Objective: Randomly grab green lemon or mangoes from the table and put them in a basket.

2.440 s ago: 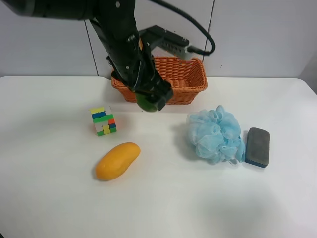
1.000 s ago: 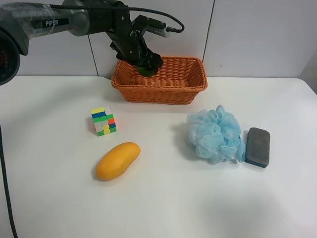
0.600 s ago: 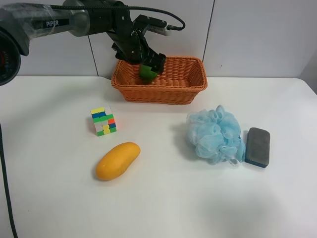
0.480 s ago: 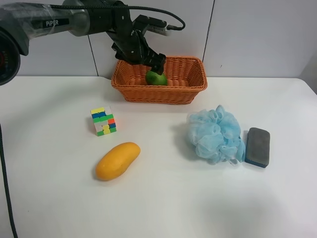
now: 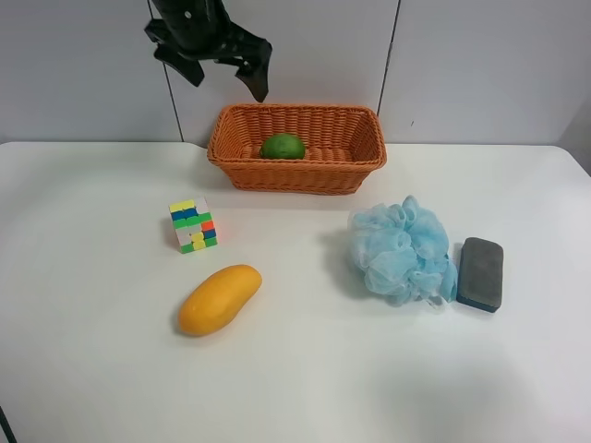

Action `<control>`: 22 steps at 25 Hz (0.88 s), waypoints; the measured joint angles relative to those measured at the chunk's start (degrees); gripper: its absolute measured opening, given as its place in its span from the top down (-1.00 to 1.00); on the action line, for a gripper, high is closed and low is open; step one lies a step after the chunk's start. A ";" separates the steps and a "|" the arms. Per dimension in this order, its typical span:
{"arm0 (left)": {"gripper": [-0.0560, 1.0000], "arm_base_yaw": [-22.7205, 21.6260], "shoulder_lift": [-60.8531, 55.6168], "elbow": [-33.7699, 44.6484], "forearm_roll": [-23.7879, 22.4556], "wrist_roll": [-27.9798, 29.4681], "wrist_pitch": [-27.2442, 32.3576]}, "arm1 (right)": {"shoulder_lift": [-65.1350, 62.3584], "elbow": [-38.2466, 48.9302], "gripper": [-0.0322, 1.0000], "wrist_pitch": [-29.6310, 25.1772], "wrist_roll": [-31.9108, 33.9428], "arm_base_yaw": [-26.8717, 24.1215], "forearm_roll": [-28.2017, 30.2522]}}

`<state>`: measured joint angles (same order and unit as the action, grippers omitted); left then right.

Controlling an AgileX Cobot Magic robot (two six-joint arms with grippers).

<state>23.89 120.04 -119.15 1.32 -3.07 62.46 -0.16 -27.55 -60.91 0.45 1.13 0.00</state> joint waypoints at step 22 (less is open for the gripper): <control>-0.99 -19.16 -61.62 56.06 9.05 -10.72 -1.50 | 0.00 0.00 -0.98 0.00 0.00 0.00 0.00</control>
<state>4.73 58.42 -63.09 10.37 -13.80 60.97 -0.16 -27.55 -60.91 0.45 1.13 0.00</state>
